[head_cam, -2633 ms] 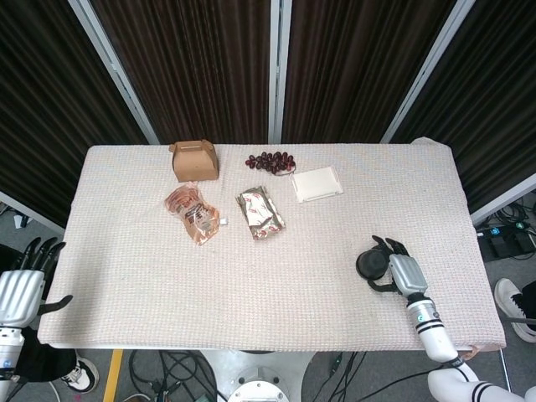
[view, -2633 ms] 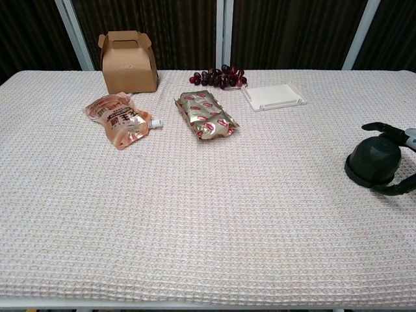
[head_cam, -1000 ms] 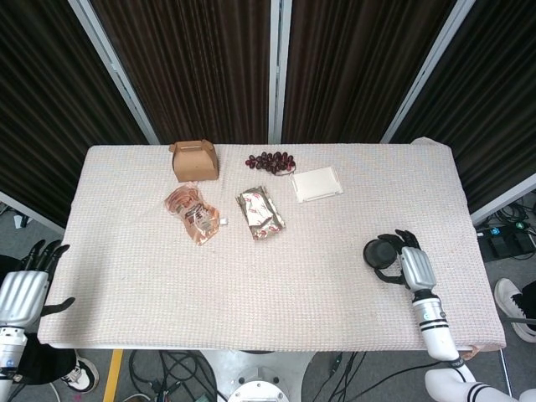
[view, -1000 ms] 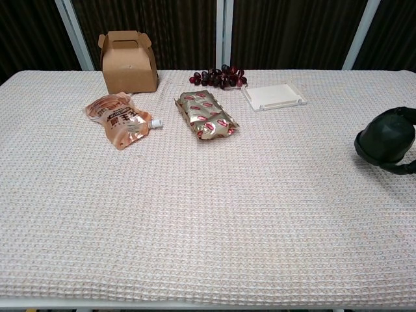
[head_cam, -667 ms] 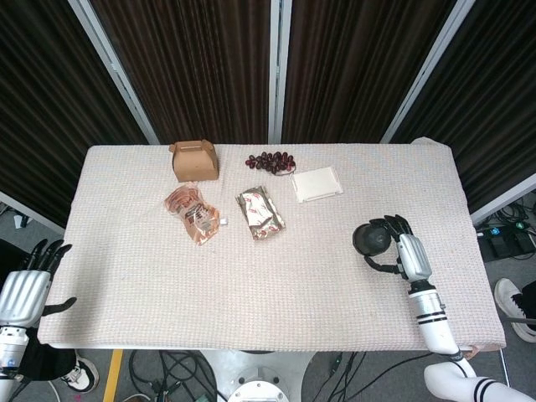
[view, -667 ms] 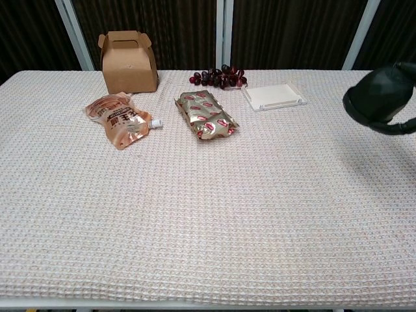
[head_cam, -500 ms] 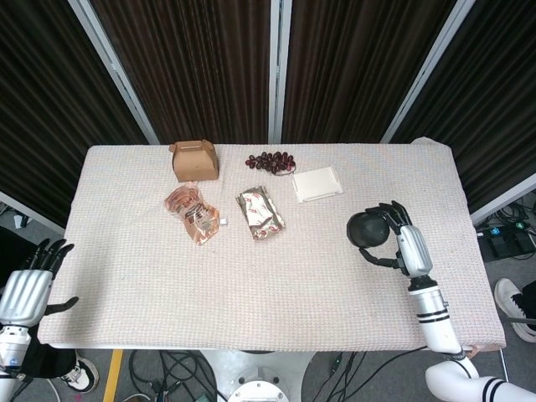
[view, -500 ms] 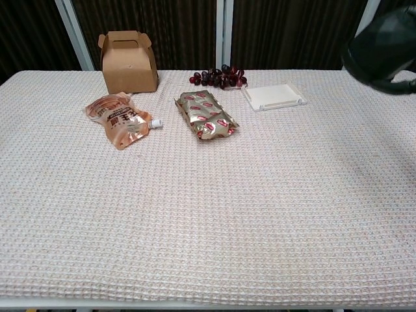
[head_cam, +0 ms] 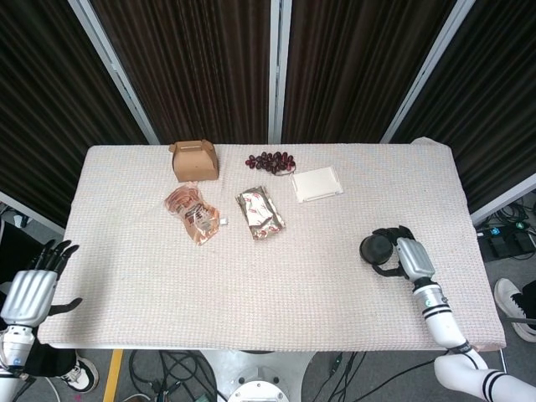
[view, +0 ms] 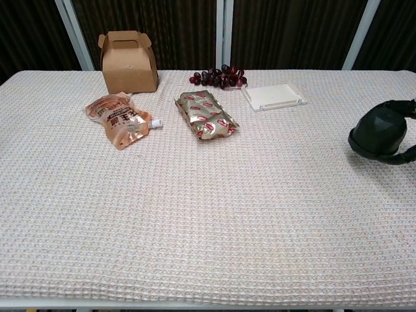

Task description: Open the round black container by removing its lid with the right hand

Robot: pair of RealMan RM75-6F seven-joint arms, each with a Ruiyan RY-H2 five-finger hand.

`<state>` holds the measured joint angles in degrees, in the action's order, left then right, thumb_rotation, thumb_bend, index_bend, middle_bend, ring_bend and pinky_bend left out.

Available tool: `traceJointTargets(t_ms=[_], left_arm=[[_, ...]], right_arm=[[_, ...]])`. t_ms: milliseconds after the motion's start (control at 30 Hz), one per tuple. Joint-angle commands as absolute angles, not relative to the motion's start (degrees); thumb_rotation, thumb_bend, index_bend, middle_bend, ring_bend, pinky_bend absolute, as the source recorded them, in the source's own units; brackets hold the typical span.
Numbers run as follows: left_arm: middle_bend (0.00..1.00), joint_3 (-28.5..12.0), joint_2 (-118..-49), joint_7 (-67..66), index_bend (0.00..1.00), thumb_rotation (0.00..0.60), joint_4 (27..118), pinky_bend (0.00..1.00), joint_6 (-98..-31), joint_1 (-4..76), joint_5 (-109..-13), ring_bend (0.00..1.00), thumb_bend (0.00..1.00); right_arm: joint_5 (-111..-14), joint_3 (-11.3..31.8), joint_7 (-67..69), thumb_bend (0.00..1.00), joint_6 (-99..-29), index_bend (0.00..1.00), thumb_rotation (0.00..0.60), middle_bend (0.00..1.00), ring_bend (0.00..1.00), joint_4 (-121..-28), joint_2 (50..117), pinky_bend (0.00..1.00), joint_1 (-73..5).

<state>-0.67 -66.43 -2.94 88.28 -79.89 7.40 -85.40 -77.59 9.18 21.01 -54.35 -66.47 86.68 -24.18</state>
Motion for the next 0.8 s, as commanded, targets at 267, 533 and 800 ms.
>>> traceJointTargets(t_ms=[267,533,800], left_arm=[[0.07,-0.8,-66.7,-3.7,0.12,0.6,88.9,0.24,-79.2,8.0,-85.3,0.0,0.02],[0.07,-0.6,-67.1,-2.5,0.12,0.6,88.0,0.24,-79.4,7.7,-85.0,0.0,0.02],[0.07,-0.7,-66.6,-1.6,0.12,0.6,87.4,0.24,-79.5,7.5,-84.7,0.0,0.02]], right_arm=[[-86.8,15.5,0.2,0.25,-72.0,0.49,0.6,0.52,0.13,-98.4,71.0,0.0,-27.1],[-79.5,8.3,-3.9,0.27,-60.8,0.49,0.6,0.53,0.14,-91.3,82.2,0.0,-29.7],[-75.9,9.6,0.0,0.28,-59.8,0.5,0.6,0.53,0.15,-86.7,85.7,0.0,-29.8]])
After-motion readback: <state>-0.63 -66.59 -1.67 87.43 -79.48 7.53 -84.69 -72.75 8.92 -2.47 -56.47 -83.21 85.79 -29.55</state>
